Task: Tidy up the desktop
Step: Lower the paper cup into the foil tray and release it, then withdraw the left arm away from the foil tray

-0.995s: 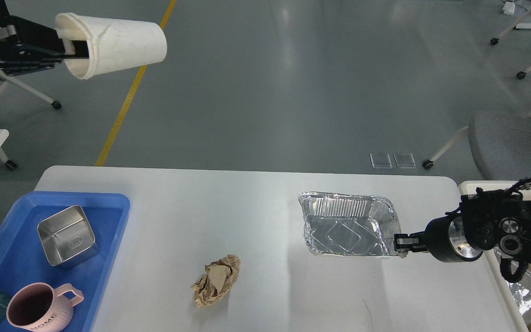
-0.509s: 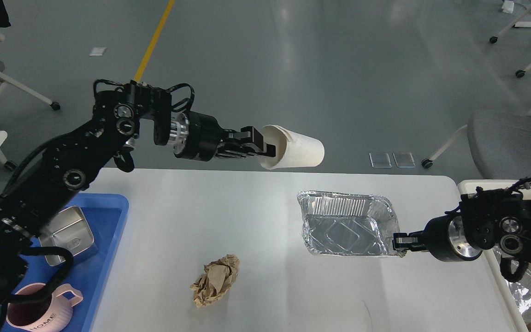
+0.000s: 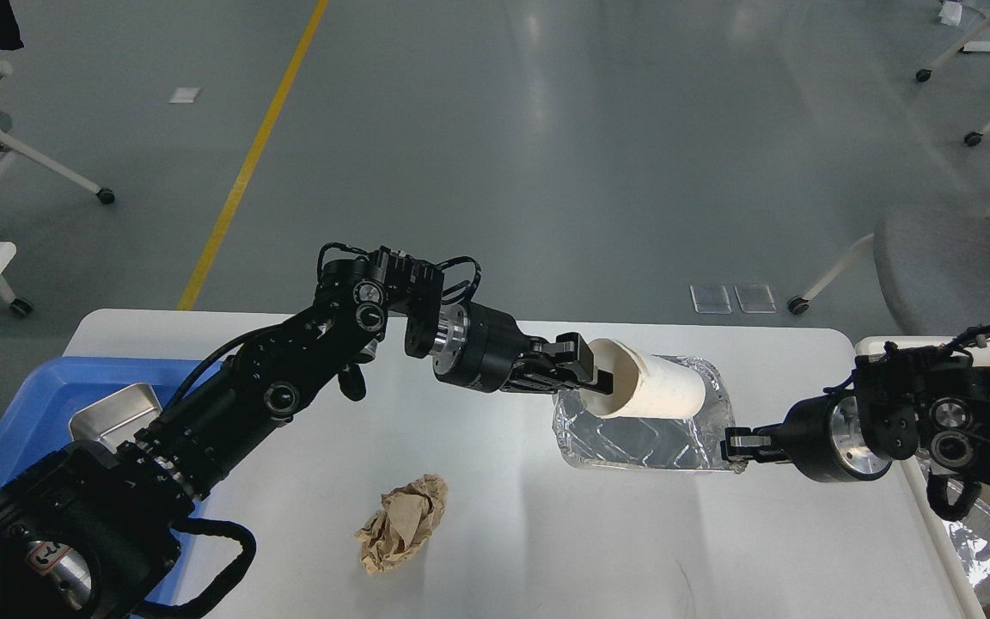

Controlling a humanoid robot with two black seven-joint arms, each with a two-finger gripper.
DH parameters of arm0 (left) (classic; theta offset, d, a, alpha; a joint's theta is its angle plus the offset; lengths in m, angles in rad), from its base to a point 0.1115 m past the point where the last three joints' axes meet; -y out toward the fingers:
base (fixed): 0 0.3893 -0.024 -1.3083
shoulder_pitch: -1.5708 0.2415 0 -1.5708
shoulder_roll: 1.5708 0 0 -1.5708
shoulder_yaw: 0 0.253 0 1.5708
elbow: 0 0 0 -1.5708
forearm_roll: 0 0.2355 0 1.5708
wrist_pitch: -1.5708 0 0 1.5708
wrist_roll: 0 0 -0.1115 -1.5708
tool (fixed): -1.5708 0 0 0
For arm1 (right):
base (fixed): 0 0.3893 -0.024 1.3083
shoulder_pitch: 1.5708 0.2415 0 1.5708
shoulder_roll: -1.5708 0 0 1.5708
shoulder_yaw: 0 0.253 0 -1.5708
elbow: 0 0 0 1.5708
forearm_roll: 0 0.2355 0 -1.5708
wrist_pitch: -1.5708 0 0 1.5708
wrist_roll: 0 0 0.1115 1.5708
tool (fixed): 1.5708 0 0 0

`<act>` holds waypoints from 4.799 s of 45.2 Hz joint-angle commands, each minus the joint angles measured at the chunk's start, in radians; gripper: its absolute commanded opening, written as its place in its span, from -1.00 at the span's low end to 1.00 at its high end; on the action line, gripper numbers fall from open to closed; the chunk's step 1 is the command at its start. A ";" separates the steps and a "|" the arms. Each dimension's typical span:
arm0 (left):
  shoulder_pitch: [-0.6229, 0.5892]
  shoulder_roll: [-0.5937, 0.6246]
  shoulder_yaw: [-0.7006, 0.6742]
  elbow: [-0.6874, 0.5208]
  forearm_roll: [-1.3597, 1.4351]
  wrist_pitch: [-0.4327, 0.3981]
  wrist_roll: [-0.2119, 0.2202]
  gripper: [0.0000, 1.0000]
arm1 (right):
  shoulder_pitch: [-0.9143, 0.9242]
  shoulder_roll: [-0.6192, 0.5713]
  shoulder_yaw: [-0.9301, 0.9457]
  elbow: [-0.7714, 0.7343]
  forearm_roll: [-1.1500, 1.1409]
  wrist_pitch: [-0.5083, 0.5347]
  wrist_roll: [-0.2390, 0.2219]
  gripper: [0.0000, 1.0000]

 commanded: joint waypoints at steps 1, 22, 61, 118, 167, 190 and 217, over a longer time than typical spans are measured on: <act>0.002 -0.058 0.002 0.054 0.001 0.055 -0.003 -0.88 | 0.001 0.000 0.002 0.010 0.002 0.000 0.005 -1.00; 0.004 -0.090 0.074 0.079 -0.013 0.179 -0.006 -0.51 | 0.006 -0.006 0.014 0.016 0.014 0.006 0.007 -1.00; -0.033 -0.074 0.079 0.071 -0.082 0.159 0.007 0.93 | 0.004 -0.011 0.014 0.013 0.014 0.008 0.007 -1.00; -0.053 0.014 0.186 0.010 -0.083 0.193 -0.024 0.88 | -0.001 -0.009 0.014 0.007 0.014 0.009 0.007 -1.00; -0.127 0.960 0.177 -0.567 -0.329 -0.012 -0.046 0.90 | -0.004 -0.005 0.014 -0.007 0.012 0.014 0.007 -1.00; -0.127 1.468 0.053 -0.626 -0.496 -0.012 -0.061 0.90 | -0.004 0.000 0.014 -0.018 0.011 0.015 0.007 -1.00; -0.128 1.577 0.092 -0.619 -0.496 -0.012 -0.059 0.90 | -0.004 0.001 0.015 -0.019 0.011 0.015 0.007 -1.00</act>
